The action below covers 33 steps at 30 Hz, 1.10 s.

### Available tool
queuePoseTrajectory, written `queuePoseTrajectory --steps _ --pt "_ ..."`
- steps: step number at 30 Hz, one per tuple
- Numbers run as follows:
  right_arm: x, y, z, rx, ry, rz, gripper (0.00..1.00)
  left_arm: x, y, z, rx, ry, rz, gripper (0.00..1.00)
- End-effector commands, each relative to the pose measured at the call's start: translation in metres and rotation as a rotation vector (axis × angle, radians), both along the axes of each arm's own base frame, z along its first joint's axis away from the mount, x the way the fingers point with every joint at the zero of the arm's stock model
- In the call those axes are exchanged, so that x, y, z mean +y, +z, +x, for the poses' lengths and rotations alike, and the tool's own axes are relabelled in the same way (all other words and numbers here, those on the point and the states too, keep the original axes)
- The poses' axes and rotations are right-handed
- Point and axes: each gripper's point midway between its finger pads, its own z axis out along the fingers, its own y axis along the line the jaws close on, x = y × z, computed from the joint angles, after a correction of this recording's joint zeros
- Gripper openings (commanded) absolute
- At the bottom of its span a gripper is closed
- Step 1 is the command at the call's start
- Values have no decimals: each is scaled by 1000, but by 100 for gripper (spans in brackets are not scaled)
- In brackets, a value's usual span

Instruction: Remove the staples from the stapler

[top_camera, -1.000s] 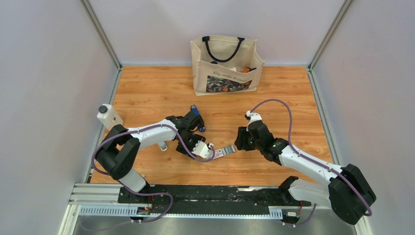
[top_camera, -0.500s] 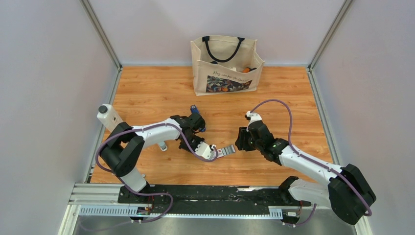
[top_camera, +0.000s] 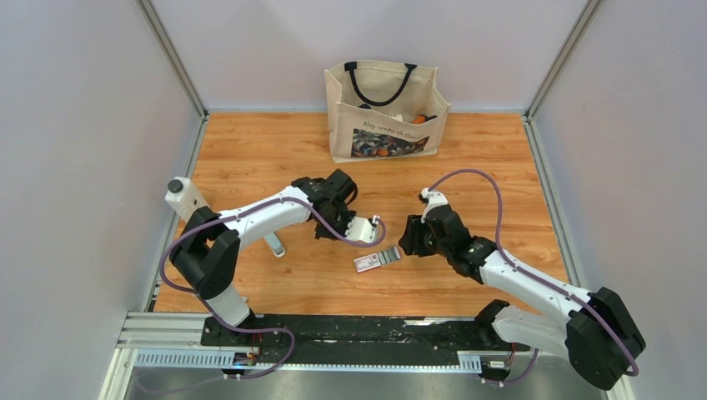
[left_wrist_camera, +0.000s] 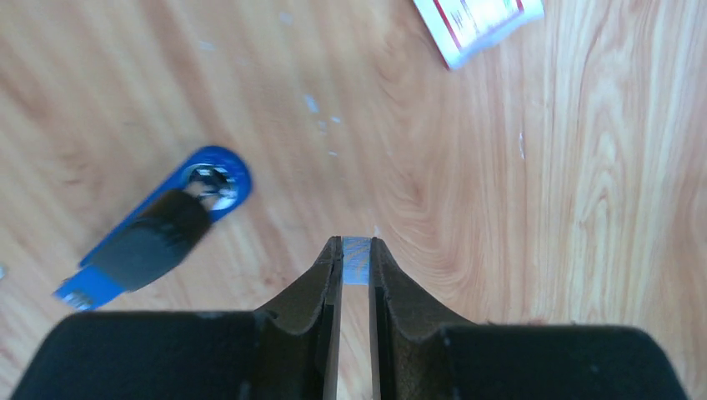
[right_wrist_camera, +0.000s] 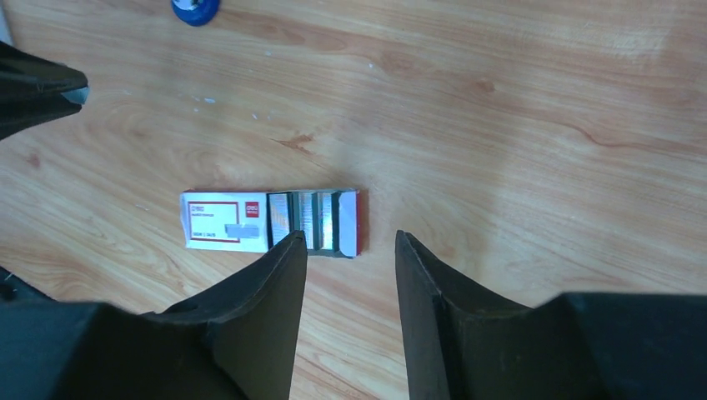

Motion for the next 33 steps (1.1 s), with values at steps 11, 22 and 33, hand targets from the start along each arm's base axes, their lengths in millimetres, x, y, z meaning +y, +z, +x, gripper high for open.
queuePoseTrajectory --steps 11,22,33 --pt "46 181 -9 -303 231 365 60 -64 247 -4 513 502 -907 11" --pt "85 270 -21 -384 416 618 60 -66 334 -9 1044 535 -1299 13" --pt "89 298 -15 -457 403 710 54 -64 326 -17 1142 555 -1314 13"
